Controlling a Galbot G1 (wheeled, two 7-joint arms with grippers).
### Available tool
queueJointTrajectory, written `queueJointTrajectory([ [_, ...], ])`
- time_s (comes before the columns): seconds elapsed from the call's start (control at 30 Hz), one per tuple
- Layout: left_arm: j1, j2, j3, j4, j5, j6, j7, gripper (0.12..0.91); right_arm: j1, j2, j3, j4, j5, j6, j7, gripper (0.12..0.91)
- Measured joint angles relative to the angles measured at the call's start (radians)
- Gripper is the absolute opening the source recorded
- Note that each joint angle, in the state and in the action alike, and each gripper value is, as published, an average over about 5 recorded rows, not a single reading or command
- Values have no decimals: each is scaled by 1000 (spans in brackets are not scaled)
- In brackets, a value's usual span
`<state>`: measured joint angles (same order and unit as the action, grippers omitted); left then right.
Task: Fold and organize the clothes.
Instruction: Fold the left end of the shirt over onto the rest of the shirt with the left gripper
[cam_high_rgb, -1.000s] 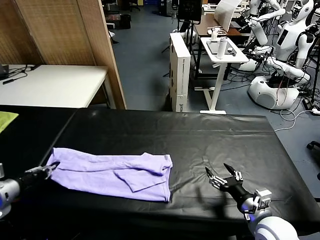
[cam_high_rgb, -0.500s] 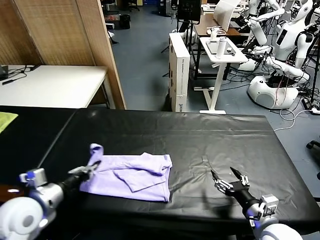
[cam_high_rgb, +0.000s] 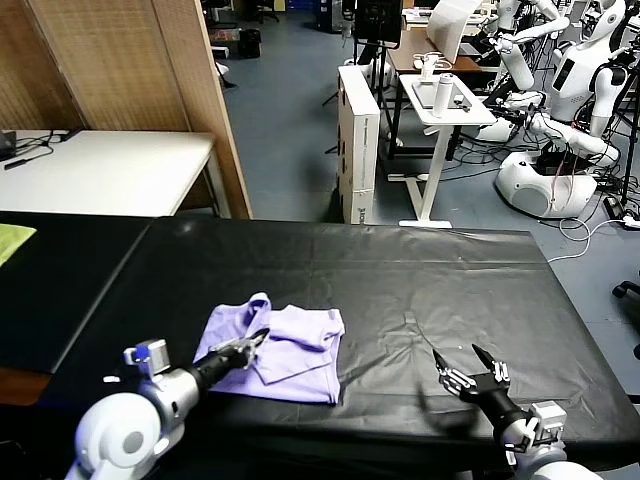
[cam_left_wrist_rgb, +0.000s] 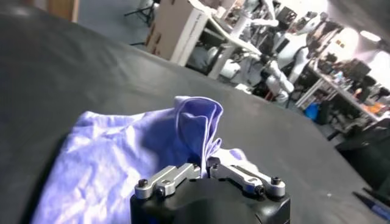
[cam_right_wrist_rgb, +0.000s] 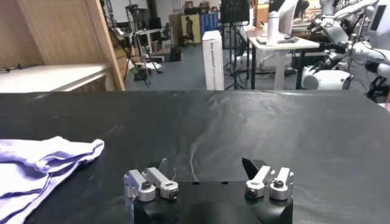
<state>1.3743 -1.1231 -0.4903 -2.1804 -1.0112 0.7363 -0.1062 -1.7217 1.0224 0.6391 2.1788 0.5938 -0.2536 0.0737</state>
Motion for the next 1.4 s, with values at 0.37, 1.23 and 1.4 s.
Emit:
queueJointTrajectory([
  [0.37, -30, -69, 108, 13, 32, 0, -18, 185, -6, 8, 5, -1, -5, 0, -2, 907],
  [1.23, -52, -149, 167, 94, 133, 0, -1, 185, -10, 17, 4, -5, -13, -4, -2, 907],
  [1.4, -42, -137, 160, 66, 138, 0, -3, 352, -11, -1, 3, -7, -13, -5, -6, 907],
])
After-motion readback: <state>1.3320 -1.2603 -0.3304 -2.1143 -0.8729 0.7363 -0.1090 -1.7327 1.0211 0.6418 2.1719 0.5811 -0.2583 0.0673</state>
